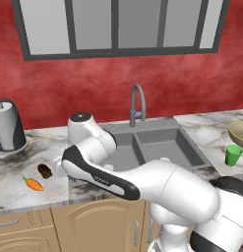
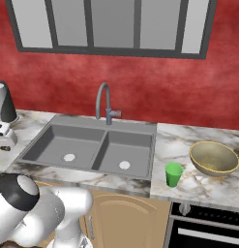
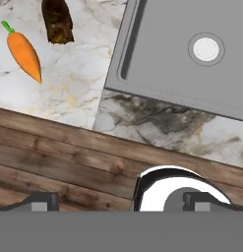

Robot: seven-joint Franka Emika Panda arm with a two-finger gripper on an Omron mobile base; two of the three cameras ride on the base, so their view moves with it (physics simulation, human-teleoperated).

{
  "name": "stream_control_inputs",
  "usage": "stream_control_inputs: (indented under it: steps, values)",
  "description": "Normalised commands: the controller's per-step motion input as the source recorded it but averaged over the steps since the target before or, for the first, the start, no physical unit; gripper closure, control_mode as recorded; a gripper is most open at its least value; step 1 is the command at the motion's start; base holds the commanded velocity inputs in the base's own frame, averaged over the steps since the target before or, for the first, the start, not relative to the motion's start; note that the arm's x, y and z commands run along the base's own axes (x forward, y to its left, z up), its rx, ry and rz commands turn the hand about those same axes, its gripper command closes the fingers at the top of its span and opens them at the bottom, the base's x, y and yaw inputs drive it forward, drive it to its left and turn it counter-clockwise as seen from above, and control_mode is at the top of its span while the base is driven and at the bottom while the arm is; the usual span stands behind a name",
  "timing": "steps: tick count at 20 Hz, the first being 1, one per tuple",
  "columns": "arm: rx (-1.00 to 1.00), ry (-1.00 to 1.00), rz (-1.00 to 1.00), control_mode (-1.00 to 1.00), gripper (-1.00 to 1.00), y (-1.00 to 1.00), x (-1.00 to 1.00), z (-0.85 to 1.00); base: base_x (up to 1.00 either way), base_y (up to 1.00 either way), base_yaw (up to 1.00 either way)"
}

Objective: Remove the sweet potato and carrot from the sink. Then move the bowl and cup from the counter to the sink for washing.

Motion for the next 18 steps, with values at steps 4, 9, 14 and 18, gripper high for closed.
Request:
stream_control_inputs:
  steps: [4,9,14,18]
  values:
    - [0.0,0.0,-0.06,-1.0,-1.0,-0.43,-0.14,0.06,0.0,0.0,0.0]
    - [0.0,0.0,-0.03,-1.0,-1.0,-0.41,-0.1,0.04,0.0,0.0,0.0]
    - [0.0,0.0,-0.02,-1.0,-1.0,-0.41,-0.03,0.0,0.0,0.0,0.0]
    - [0.0,0.0,0.0,-1.0,-1.0,-0.43,0.0,0.0,0.0,0.0,0.0]
